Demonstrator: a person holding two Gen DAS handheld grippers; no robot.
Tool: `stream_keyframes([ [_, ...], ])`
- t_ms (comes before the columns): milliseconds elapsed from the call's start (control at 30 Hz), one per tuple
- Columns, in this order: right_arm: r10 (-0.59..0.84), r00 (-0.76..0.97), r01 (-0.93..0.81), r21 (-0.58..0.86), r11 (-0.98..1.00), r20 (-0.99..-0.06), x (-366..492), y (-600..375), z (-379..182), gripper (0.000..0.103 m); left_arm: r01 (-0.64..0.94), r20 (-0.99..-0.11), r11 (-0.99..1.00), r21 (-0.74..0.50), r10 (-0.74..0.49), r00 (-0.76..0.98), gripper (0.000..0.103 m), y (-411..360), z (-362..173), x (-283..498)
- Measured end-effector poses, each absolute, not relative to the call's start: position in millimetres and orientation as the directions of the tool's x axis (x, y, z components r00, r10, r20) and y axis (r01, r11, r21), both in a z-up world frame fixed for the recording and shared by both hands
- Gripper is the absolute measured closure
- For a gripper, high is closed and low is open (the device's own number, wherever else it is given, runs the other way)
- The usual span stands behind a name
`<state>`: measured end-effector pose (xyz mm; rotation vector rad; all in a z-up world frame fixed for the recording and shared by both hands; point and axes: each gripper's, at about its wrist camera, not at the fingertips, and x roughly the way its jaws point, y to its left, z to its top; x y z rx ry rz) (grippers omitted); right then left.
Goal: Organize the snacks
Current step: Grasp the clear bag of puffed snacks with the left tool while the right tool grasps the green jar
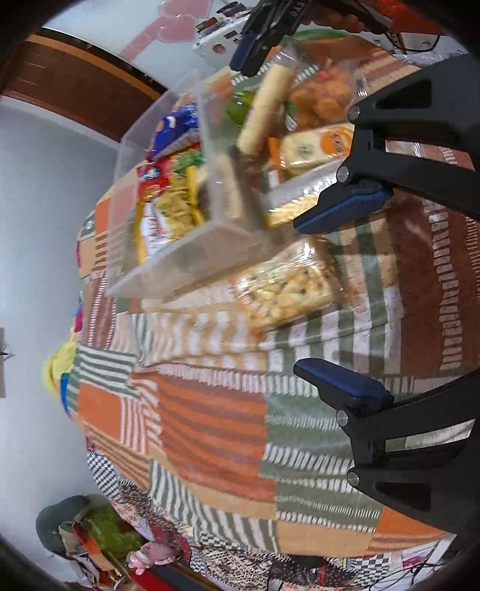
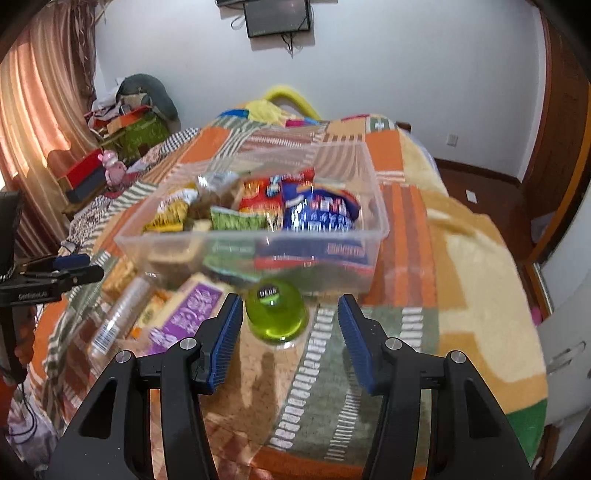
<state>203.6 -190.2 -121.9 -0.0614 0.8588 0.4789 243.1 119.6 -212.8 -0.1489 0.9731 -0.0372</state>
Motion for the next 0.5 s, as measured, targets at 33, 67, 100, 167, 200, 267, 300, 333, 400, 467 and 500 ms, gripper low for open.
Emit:
stream_keyframes([
  [33, 0.381, 0.548, -0.431, 0.139, 0.892, -0.745, 205, -189, -125, 0.053, -0.035, -0.824, 0.989, -0.141, -0.097, 0.558, 0.034, 118, -216, 245],
  [67, 0.382, 0.542, -0.432, 0.142, 0.891, -0.748, 206, -189, -127, 0.053, -0.038, -0.826, 0.989, -0.141, -0.096, 0.556, 0.034, 117, -219, 246],
  [100, 0.385, 0.537, -0.433, 0.146, 0.889, -0.751, 207, -188, -128, 0.053, -0.042, -0.826, 0.987, -0.152, -0.104, 0.555, 0.034, 117, -222, 249],
  [167, 0.388, 0.531, -0.436, 0.149, 0.888, -0.753, 209, -186, -131, 0.053, -0.053, -0.825, 0.984, -0.172, -0.114, 0.554, 0.034, 118, -225, 254],
  [200, 0.391, 0.528, -0.437, 0.153, 0.886, -0.754, 209, -185, -132, 0.053, -0.062, -0.824, 0.982, -0.178, -0.114, 0.555, 0.034, 118, -227, 258],
  [267, 0.398, 0.523, -0.437, 0.164, 0.884, -0.753, 211, -184, -133, 0.053, -0.071, -0.823, 0.980, -0.186, -0.116, 0.556, 0.034, 119, -228, 263],
  [300, 0.407, 0.517, -0.438, 0.175, 0.882, -0.753, 213, -183, -134, 0.053, -0.075, -0.822, 0.978, -0.192, -0.119, 0.557, 0.034, 119, -229, 266],
  [333, 0.412, 0.513, -0.439, 0.182, 0.880, -0.754, 214, -183, -135, 0.053, -0.077, -0.821, 0.978, -0.196, -0.120, 0.558, 0.034, 120, -229, 268],
  [400, 0.416, 0.508, -0.443, 0.186, 0.877, -0.754, 214, -181, -136, 0.053, -0.079, -0.819, 0.978, -0.192, -0.115, 0.562, 0.034, 120, -229, 271],
  [467, 0.416, 0.506, -0.446, 0.185, 0.876, -0.756, 215, -180, -138, 0.053, -0.076, -0.819, 0.983, -0.169, -0.097, 0.566, 0.033, 121, -228, 273],
  [500, 0.422, 0.502, -0.447, 0.192, 0.874, -0.755, 215, -180, -139, 0.053, -0.078, -0.822, 0.985, -0.152, -0.082, 0.564, 0.033, 122, -229, 273],
])
